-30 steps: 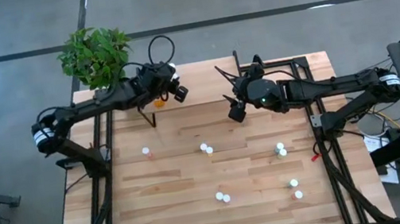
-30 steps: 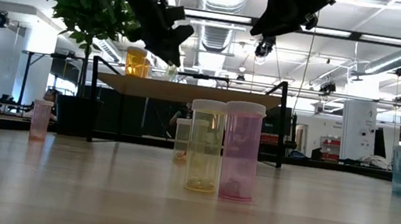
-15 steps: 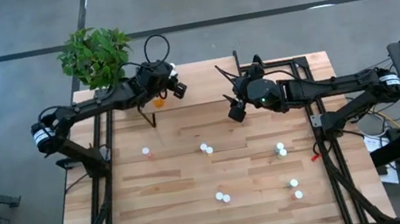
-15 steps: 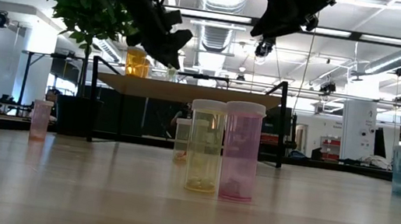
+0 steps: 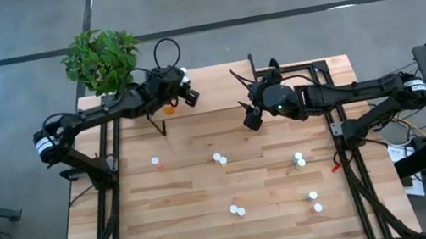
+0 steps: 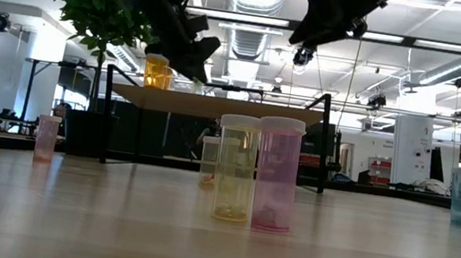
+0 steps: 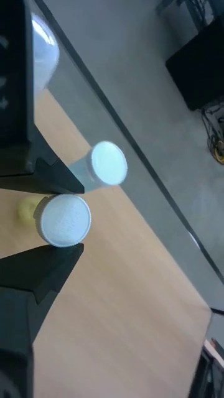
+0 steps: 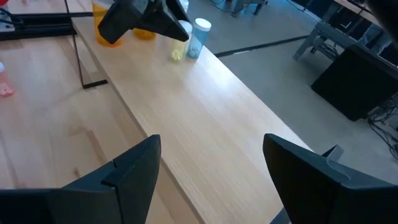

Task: Pick and place medicine bottles onto shelf by color
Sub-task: Put the yellow pill bottle on the shelf, then put the pink pill bottle on the shelf

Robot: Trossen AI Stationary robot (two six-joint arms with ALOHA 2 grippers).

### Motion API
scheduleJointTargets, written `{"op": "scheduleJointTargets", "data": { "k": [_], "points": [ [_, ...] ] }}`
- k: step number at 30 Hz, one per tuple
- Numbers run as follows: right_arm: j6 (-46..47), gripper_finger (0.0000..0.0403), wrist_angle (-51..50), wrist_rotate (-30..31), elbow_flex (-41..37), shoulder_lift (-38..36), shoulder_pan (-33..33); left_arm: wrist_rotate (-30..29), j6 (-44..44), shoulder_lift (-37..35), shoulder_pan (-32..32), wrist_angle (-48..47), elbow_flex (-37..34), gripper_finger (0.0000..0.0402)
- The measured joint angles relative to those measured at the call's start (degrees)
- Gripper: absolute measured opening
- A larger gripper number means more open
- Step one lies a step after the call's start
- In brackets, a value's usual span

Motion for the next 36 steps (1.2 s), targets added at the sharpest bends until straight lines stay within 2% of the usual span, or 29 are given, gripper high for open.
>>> {"op": "scheduleJointTargets", "data": {
  "k": [14,21,27,36],
  "points": [
    [1.27,0.0272,-1.01,-0.09,-0.01,0.00,-0.20,0.60,0.03,0.15,0.11,1.01,-0.38,0.0110],
    [1.13,0.0272,-1.01,-2.18,-0.02,-0.10,-0.22,0.60,0.26,0.08,0.10,0.02,-0.30,0.0166],
    [0.95,0.0272,-0.95,-3.06,-0.02,-0.72,-0.22,0.56,2.00,-1.17,0.11,-1.26,3.01,0.0215],
    [-3.59,0.0272,-0.04,-3.23,1.33,-2.96,-0.22,0.93,3.28,-4.37,-1.30,-1.20,9.52,0.0235]
  ]
}}
